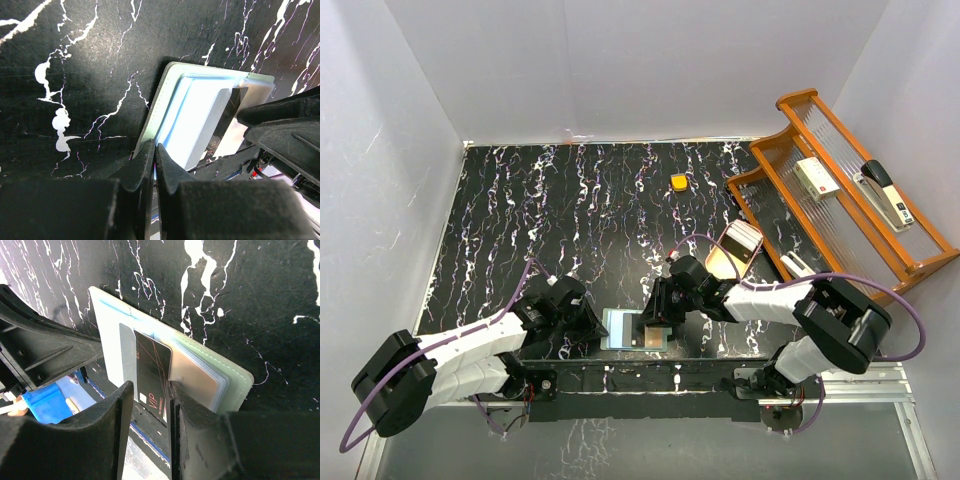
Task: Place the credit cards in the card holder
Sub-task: Insert the credit card into the card holder.
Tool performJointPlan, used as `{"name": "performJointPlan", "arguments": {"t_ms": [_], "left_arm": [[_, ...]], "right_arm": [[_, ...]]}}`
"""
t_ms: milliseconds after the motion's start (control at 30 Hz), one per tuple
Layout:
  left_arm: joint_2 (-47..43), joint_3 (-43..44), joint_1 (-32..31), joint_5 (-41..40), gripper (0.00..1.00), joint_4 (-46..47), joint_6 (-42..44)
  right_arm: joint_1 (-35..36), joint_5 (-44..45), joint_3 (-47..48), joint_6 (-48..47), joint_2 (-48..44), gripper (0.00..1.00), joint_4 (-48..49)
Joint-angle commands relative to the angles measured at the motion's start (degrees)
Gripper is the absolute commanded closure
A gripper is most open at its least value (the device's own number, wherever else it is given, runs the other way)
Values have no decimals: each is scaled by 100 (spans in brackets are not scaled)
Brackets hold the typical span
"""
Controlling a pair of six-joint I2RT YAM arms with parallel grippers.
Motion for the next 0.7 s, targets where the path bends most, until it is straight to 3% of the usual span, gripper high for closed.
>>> {"name": "performJointPlan", "arguments": {"t_ms": [0,667], "left_arm": [[-9,-197,-40,-22,96,-596,62],[34,-216,-43,13,96,-521,14]], "right_arm": [[36,290,122,-179,-82,68,-375],[414,62,458,16,469,63,320]]}}
